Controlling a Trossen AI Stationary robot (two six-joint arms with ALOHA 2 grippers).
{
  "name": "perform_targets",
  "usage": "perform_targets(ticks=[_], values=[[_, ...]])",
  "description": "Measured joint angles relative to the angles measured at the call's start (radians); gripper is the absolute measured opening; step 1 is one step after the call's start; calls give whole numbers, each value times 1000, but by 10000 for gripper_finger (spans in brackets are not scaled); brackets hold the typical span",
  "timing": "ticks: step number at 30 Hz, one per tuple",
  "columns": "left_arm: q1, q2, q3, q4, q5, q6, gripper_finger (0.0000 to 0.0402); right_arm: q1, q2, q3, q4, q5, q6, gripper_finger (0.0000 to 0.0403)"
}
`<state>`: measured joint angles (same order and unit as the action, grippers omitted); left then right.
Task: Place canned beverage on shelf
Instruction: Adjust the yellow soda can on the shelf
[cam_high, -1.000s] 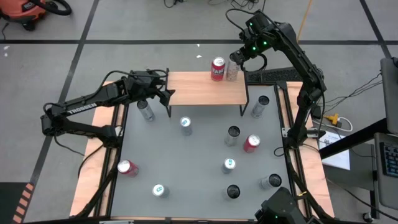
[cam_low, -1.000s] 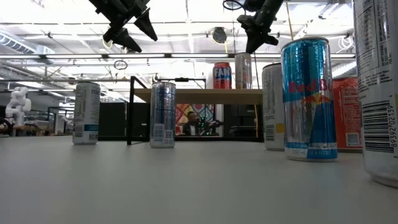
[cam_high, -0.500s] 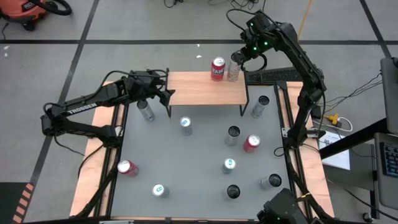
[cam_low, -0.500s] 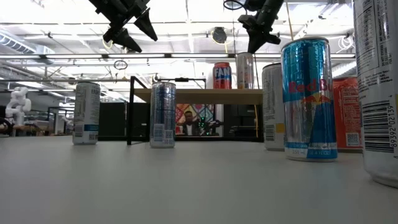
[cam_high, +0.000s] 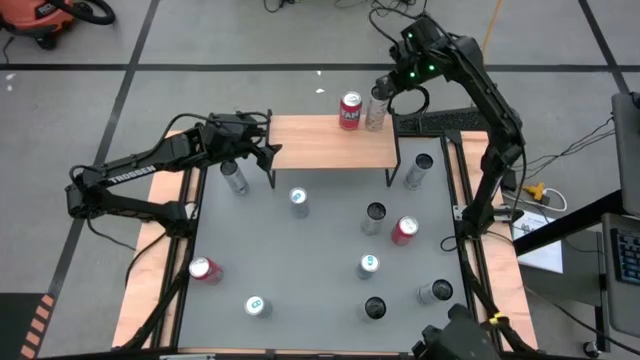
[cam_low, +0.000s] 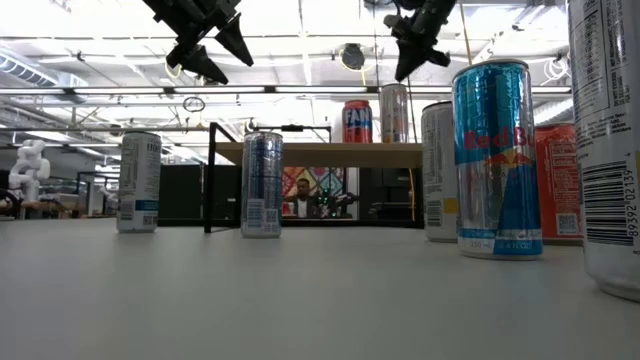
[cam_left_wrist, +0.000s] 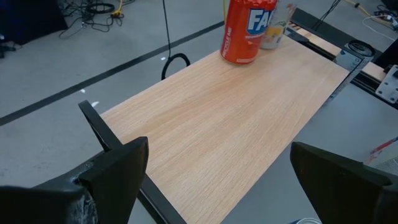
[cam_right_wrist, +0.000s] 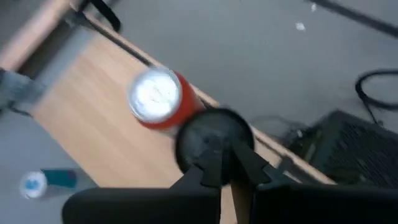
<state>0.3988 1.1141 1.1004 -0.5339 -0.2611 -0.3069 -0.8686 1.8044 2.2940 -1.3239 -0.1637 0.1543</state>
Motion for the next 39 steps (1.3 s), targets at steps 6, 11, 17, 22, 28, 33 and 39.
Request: perform_targets(ticks=[6, 11, 17, 22, 28, 33, 39], values=[[0, 0, 0, -13, 0, 0, 392, 22, -76, 0, 3, -45, 15, 0], [0, 0, 0, -35, 0, 0, 392, 99, -116, 1, -106, -33, 5, 0], [0, 0, 0, -35, -1, 5, 392, 206, -109, -53, -136, 94, 88, 0], [0, 0, 0, -37, 3, 29, 392, 302, -154, -311, 0, 199, 183, 0], [0, 0, 0, -37, 3, 27, 392, 360, -345, -783, 507, 234, 362, 0], [0, 0, 0, -37, 3, 27, 392, 381, -480, -1077, 826, 350, 335, 0], [0, 0, 0, -37, 4, 29, 392, 378, -539, -1229, 1002, 442, 172, 0]])
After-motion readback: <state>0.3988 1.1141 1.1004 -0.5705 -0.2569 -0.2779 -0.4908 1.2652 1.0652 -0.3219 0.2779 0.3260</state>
